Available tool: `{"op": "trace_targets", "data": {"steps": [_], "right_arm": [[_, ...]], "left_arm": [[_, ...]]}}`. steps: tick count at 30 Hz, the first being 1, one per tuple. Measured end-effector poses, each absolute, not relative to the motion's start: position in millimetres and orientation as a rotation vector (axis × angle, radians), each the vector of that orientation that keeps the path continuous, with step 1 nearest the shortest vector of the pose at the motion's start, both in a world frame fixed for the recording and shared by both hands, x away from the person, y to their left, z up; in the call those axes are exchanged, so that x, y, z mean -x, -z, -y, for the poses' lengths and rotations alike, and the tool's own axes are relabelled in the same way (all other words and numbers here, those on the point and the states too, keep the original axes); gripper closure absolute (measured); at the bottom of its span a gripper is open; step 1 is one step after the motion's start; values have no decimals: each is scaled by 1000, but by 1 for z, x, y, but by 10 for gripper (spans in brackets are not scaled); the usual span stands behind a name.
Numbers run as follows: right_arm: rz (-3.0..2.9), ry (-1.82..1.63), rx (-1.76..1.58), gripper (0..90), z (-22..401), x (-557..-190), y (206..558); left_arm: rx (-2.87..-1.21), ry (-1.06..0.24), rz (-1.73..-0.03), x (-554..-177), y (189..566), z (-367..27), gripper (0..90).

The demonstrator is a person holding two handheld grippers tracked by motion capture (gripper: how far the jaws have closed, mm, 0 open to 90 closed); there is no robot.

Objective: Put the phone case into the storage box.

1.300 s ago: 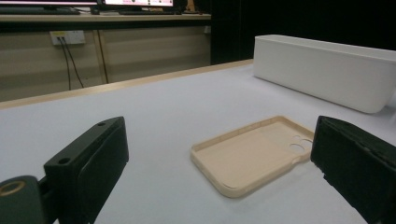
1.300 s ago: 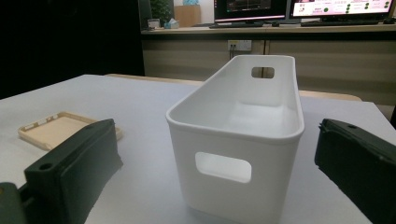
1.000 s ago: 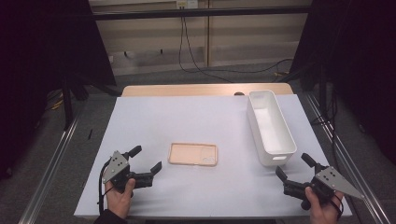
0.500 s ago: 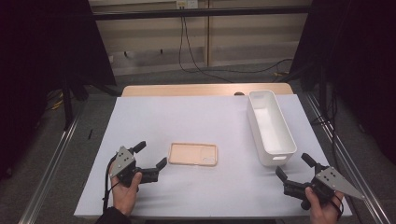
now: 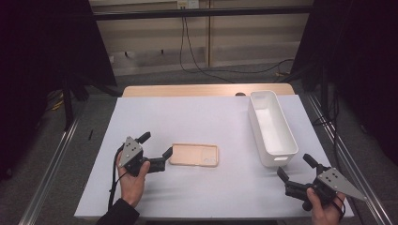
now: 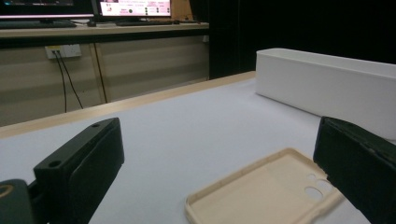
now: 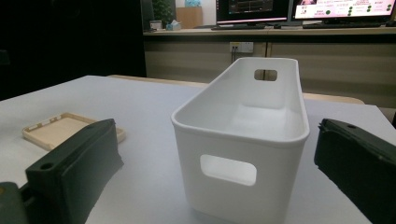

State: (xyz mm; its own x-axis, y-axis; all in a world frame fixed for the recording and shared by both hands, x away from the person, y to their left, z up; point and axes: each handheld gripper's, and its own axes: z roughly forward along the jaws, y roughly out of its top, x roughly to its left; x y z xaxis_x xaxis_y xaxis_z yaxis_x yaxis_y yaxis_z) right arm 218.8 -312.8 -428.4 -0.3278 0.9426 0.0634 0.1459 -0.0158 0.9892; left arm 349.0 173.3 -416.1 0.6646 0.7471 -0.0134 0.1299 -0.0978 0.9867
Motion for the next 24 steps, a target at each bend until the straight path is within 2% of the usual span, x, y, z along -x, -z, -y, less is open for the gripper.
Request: {"op": "trace_targets", "data": {"steps": [15,24], "right_arm": [[-1552,-1416,-1172,0,312,-219,429],[-1555,-1415,-1170,0,312,-218,429]], "left_arm": [[-1624,-593,-729,-379,408,-152,14],[-1649,-641,-705,-392,410,-145,17]]}}
